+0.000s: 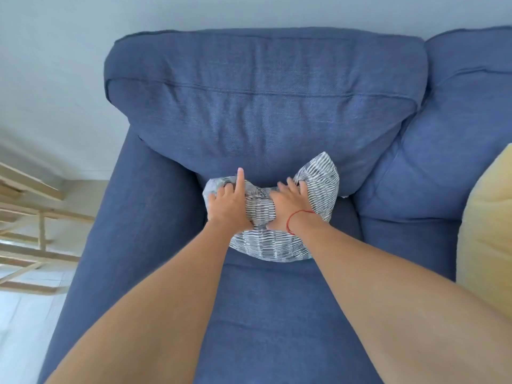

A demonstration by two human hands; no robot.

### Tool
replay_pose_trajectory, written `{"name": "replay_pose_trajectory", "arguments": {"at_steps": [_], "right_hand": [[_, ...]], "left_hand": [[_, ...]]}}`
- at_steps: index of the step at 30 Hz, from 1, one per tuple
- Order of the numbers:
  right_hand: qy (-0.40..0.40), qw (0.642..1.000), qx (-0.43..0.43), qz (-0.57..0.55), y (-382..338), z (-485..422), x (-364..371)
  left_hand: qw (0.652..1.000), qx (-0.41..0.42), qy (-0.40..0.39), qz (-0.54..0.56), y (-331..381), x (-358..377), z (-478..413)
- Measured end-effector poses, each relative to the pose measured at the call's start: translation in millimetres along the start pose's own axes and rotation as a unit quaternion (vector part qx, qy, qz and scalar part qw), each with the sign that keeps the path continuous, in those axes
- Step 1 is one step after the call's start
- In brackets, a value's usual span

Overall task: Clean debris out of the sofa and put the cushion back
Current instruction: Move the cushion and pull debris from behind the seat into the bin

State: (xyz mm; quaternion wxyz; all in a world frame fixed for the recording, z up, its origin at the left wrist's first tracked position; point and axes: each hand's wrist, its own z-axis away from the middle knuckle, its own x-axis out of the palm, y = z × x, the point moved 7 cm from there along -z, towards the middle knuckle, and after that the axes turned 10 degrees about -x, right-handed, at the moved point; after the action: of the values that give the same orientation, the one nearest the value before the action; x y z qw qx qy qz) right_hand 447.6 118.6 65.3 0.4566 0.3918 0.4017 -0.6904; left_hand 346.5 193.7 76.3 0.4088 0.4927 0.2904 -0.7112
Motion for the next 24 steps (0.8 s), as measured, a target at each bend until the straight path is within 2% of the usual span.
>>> {"name": "replay_pose_trajectory", "arguments": {"at_steps": [2, 5, 10, 13, 15, 17, 19, 24], "right_hand": [[-0.023, 0.999, 0.004, -0.029, -7, 8, 8], [-0.048, 0.995, -0.004, -0.092, -20, 27, 19], [-0.118, 0.993, -0.005, -0.011, -47, 68, 24], [-0.168, 0.985, 0.016, -0.021, -66, 99, 33], [-0.206, 0.975, 0.031, -0.071, -77, 118, 47], [-0.206, 0.97, 0.044, -0.12, -87, 134, 57], [-0.163, 0.975, 0.05, -0.141, -94, 143, 55], [-0.095, 0.974, 0.064, -0.194, -104, 144, 31]], "left_hand": [[0.997, -0.016, -0.028, -0.069, -10, 6, 11], [0.993, -0.015, -0.032, -0.115, -21, 18, 37], [0.989, -0.011, -0.02, -0.148, -34, 33, 87], [0.985, -0.039, -0.143, -0.087, -52, 53, 119], [0.961, -0.073, -0.268, -0.01, -65, 72, 142], [0.934, -0.089, -0.346, 0.024, -74, 84, 166], [0.935, -0.096, -0.337, 0.062, -79, 83, 179], [0.959, -0.074, -0.2, 0.188, -87, 49, 175]]}}
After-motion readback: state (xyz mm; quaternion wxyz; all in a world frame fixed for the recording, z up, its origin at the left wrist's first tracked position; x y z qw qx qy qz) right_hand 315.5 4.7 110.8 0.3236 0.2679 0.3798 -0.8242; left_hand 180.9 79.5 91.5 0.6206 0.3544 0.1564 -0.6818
